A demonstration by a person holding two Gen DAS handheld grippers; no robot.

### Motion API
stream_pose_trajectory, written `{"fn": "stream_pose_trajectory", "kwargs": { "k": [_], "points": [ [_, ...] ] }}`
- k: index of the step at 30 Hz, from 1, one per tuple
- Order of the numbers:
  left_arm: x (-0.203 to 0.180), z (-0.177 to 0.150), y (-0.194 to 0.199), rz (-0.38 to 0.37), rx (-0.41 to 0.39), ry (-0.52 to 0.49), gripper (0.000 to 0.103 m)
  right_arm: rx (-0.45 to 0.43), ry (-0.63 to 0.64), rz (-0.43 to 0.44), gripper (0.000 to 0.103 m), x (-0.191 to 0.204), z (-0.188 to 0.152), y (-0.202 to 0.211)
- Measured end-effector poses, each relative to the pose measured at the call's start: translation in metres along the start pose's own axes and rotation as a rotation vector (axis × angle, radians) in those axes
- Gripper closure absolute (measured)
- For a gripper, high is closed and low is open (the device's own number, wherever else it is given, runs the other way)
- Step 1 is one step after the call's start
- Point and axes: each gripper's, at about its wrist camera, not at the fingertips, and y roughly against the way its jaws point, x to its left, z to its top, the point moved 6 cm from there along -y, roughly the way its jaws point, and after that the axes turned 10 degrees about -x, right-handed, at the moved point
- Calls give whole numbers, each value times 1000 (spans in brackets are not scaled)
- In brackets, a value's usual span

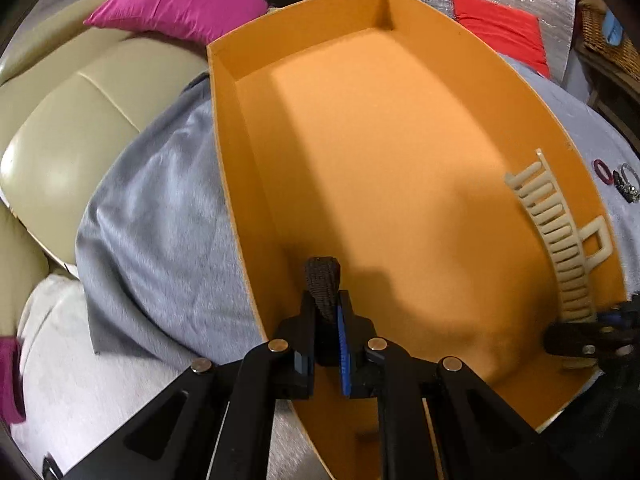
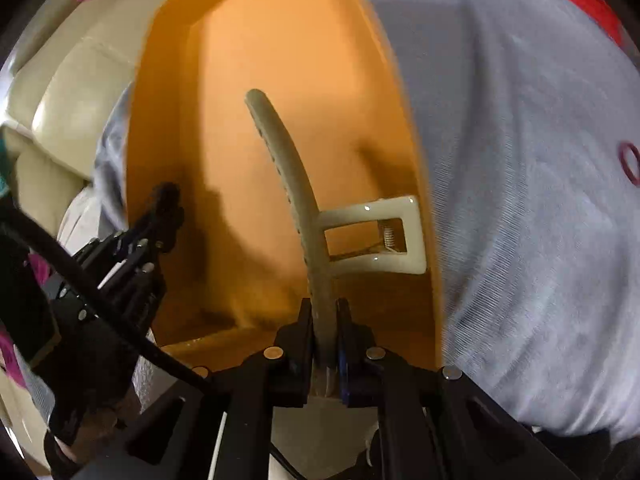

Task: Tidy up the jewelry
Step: 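Release the claw clip in the box while the left tool lowers the brown ring inside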

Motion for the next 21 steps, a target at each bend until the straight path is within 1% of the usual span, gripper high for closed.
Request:
{"fn": "stream_pose_trajectory", "kwargs": {
  "k": [1,2,5,6,8,9,10,11,13,14,17,18,20,21],
  "points": [
    [0,1,0,-2,-3,-4,92,3,-28,29,93,-5,0,1],
    [-2,2,0,-10,-9,-10,91,-5,-24,33,93,-5,1,3],
    [-5,3,-2,0,-9,-46,91,-16,-14,21,92,-5,5,4],
    [-7,2,-2,-6,-3,-48,91,-22,-10,19,92,-2,7,3],
    [-13,1,-2,-42,6,-45,90,-52,3,26,92,5,13,3],
    [-17,1,-2,-56,9,-54,89,-66,6,37,88,6,16,5],
    [-20,1,-2,-63,12,-63,86,-73,6,44,86,7,18,7],
    [-22,1,-2,-62,14,-70,76,-75,0,59,84,5,24,10],
    [-26,0,-1,-67,29,-71,70,-90,-13,69,66,0,30,18],
    [-26,-1,-2,-63,38,-61,70,-113,-19,75,65,-3,32,24],
    [-24,-1,-1,-58,42,-49,70,-139,-65,151,65,-9,35,35],
    [-24,-1,-1,-47,44,-50,70,-158,-66,160,65,-12,37,37],
    [-24,-2,-2,-20,55,-57,70,-207,-56,147,65,-17,39,48],
    [-21,-2,-5,-8,58,-60,70,-215,-58,152,65,-18,39,50]
  ]
}}
